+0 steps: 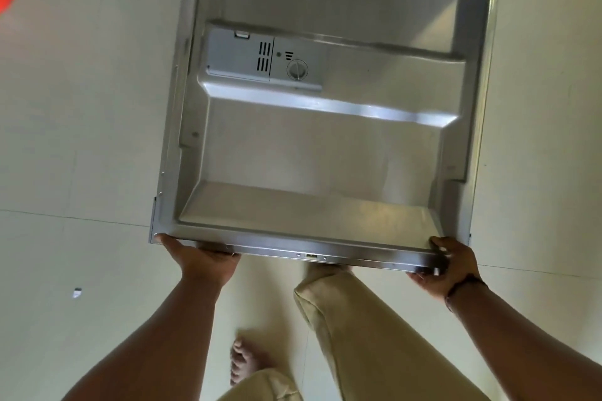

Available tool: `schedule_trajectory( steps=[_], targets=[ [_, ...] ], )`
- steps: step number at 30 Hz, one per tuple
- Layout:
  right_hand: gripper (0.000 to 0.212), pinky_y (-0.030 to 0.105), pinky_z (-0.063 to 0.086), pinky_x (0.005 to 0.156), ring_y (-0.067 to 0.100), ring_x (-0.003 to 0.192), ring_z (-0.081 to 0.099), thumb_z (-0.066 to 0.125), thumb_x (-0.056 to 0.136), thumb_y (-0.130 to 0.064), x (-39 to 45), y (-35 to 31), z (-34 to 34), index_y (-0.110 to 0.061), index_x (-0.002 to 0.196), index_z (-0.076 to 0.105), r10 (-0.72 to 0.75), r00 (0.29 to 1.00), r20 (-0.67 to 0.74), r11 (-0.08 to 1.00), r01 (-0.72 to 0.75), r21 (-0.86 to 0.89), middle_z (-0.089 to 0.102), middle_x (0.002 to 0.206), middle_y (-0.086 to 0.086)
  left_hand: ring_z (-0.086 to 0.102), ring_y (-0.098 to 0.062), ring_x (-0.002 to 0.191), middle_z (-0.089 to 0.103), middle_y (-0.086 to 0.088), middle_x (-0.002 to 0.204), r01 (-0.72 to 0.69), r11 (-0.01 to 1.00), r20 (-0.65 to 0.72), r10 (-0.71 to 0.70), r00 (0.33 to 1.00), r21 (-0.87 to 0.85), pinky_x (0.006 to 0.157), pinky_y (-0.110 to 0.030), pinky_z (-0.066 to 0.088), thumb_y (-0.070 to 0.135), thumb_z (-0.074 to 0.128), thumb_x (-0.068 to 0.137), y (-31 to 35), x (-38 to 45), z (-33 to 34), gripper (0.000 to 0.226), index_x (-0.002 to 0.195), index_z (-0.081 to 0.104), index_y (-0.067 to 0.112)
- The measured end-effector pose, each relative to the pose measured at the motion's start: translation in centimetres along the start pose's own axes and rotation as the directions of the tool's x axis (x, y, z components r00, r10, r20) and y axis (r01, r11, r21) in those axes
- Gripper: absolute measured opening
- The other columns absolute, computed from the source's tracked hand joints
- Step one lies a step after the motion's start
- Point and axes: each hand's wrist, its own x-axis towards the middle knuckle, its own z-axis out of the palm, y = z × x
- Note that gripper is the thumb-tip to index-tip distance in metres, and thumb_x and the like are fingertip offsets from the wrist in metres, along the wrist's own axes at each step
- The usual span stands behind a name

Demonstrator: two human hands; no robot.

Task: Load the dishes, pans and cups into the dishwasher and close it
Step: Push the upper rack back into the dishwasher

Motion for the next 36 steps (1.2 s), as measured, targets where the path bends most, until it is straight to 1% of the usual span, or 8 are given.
schedule_trajectory(
  steps=[6, 11, 15, 18, 23, 27, 32, 36],
  targets=[
    [0.014, 0.044, 0.049, 0.090, 0.033, 0.093, 0.056, 0.065, 0.080, -0.032, -6.5, 1.0, -1.2, -0.021, 0.086, 0.059, -0.050, 0.999, -0.016, 0.990, 0.052, 0.134, 0.055, 0.108, 0.009, 0.059, -0.032, 0.113, 0.062, -0.010, 0.125, 0.036, 0.999, 0.030, -0.037, 0.999, 0.016, 0.096, -0.049, 0.047, 0.085, 0.047, 0.068, 2.1, -6.9, -0.4, 0.088, 0.128, 0.055, 0.022],
    [0.071, 0.056, 0.038, 0.103, 0.036, 0.113, 0.050, 0.066, 0.068, -0.065, -16.8, 0.8, -2.4, -0.024, 0.124, 0.051, -0.092, 0.990, 0.108, 0.937, 0.050, 0.345, 0.053, 0.122, 0.009, 0.061, -0.035, 0.108, 0.063, -0.016, 0.119, 0.161, 0.987, 0.041, -0.161, 0.986, 0.000, 0.097, -0.051, 0.047, 0.069, 0.065, 0.067, 6.1, -18.4, 0.8, 0.082, 0.123, 0.053, 0.011],
    [0.067, 0.042, 0.045, 0.089, 0.025, 0.086, 0.054, 0.070, 0.051, -0.076, -26.6, -3.3, -1.9, -0.022, 0.091, 0.065, -0.114, 0.977, 0.178, 0.892, 0.021, 0.452, 0.060, 0.091, 0.002, 0.059, -0.030, 0.107, 0.058, -0.012, 0.118, 0.144, 0.989, 0.013, -0.144, 0.989, 0.044, 0.089, -0.042, 0.048, 0.068, 0.060, 0.070, 9.8, -28.2, 4.7, 0.076, 0.119, 0.053, 0.011],
    [0.056, 0.035, 0.048, 0.073, 0.024, 0.062, 0.045, 0.069, 0.053, -0.073, -34.6, -8.0, -1.3, -0.018, 0.058, 0.058, -0.189, 0.947, 0.259, 0.852, 0.027, 0.522, 0.051, 0.057, 0.002, 0.057, -0.026, 0.106, 0.056, -0.010, 0.120, 0.101, 0.993, 0.084, -0.106, 0.991, 0.067, 0.084, -0.040, 0.046, 0.065, 0.058, 0.072, 12.2, -35.4, 9.3, 0.073, 0.121, 0.050, 0.011],
    [0.062, 0.045, 0.051, 0.091, 0.028, 0.099, 0.061, 0.069, 0.068, -0.055, -45.0, -13.9, 0.1, -0.019, 0.118, 0.059, -0.397, 0.860, 0.319, 0.849, 0.213, 0.483, 0.058, 0.109, 0.004, 0.058, -0.025, 0.106, 0.056, -0.011, 0.121, 0.058, 0.994, 0.285, -0.084, 0.955, 0.096, 0.091, -0.038, 0.044, 0.058, 0.061, 0.070, 16.8, -44.0, 17.2, 0.073, 0.121, 0.050, 0.007],
    [0.047, 0.044, 0.043, 0.101, 0.037, 0.116, 0.052, 0.062, 0.088, -0.035, -50.1, -18.7, 3.2, -0.023, 0.132, 0.048, -0.515, 0.801, 0.307, 0.849, 0.426, 0.311, 0.048, 0.124, 0.006, 0.058, -0.025, 0.103, 0.058, -0.011, 0.116, -0.039, 0.970, 0.426, -0.069, 0.902, 0.238, 0.097, -0.040, 0.042, 0.049, 0.062, 0.075, 19.4, -48.9, 23.0, 0.063, 0.117, 0.053, 0.004],
    [0.046, 0.038, 0.048, 0.092, 0.038, 0.114, 0.056, 0.056, 0.092, -0.013, -54.7, -25.7, 7.8, -0.010, 0.136, 0.044, -0.566, 0.760, 0.318, 0.816, 0.570, 0.091, 0.049, 0.133, 0.014, 0.051, -0.024, 0.110, 0.057, -0.005, 0.106, -0.415, 0.761, 0.565, 0.076, 0.821, 0.499, 0.094, -0.044, 0.044, 0.028, 0.060, 0.085, 22.3, -51.8, 29.2, 0.033, 0.114, 0.055, 0.012],
    [0.012, 0.040, 0.047, 0.098, 0.052, 0.109, 0.052, 0.044, 0.098, -0.006, -58.4, -31.2, 11.3, 0.000, 0.094, 0.054, -0.609, 0.691, 0.389, 0.746, 0.666, -0.016, 0.049, 0.131, 0.032, 0.047, -0.022, 0.116, 0.052, -0.003, 0.126, -0.813, 0.213, 0.730, 0.361, 0.581, 0.542, 0.103, -0.043, 0.041, 0.020, 0.064, 0.088, 25.2, -53.5, 35.0, 0.041, 0.128, 0.053, 0.015]
  ],
)
